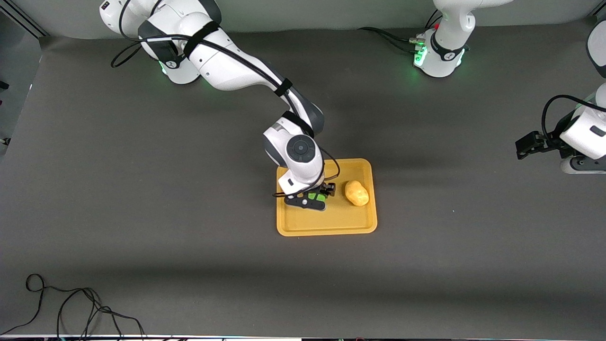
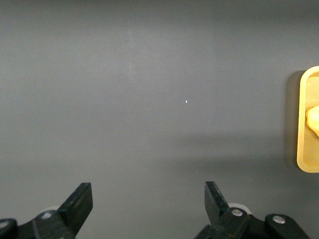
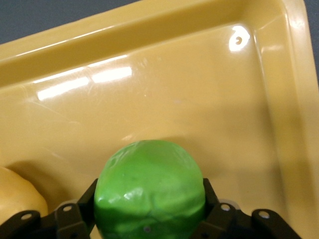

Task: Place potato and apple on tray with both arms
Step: 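Lower the apple onto the tray beside the potato with the right gripper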

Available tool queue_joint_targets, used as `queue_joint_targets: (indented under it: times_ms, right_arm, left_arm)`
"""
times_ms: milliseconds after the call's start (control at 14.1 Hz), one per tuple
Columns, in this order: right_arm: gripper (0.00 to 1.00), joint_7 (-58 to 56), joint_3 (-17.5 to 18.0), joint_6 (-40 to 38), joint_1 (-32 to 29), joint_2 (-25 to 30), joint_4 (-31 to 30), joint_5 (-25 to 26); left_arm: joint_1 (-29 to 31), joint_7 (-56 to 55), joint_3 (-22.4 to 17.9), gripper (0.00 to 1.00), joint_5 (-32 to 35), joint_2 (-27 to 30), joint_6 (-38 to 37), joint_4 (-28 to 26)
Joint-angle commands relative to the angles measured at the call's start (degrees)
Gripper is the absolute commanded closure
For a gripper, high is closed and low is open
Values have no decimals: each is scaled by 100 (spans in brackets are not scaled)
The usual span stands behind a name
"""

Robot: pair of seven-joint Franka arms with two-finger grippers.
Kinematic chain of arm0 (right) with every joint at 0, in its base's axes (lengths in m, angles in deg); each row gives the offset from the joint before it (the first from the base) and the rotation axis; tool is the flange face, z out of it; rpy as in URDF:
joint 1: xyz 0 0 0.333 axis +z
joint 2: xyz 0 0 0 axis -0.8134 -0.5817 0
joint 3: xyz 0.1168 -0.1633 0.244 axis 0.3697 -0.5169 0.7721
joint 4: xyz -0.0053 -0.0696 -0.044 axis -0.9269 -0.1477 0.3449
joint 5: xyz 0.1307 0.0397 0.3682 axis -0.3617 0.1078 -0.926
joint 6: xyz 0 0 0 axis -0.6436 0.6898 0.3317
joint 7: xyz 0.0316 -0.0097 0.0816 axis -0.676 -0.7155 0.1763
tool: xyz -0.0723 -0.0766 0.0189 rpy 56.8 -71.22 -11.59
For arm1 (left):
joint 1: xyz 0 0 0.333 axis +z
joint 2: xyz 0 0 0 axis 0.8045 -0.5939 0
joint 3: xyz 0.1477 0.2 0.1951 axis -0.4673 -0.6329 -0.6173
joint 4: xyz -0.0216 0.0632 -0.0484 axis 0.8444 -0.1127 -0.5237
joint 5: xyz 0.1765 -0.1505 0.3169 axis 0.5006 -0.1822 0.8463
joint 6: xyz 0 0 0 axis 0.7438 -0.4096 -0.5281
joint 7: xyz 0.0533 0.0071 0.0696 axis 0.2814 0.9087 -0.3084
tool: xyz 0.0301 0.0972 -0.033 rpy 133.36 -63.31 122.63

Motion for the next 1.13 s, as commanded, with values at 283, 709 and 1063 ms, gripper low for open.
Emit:
queue_joint_targets:
  times_ms: [283,709,1063]
  right_arm:
    - [41,123,2,-1,12,-102,129,53]
    - [11,114,2,8,12,-93,120,70]
    - [0,105,2,-1,-5,-59,129,79]
  left_arm:
    - [-59,104,-94,0,-62,272,-3,-167]
    - [-68,95,-94,0,-62,263,14,-167]
    - [-68,95,-94,0,-62,263,5,-175]
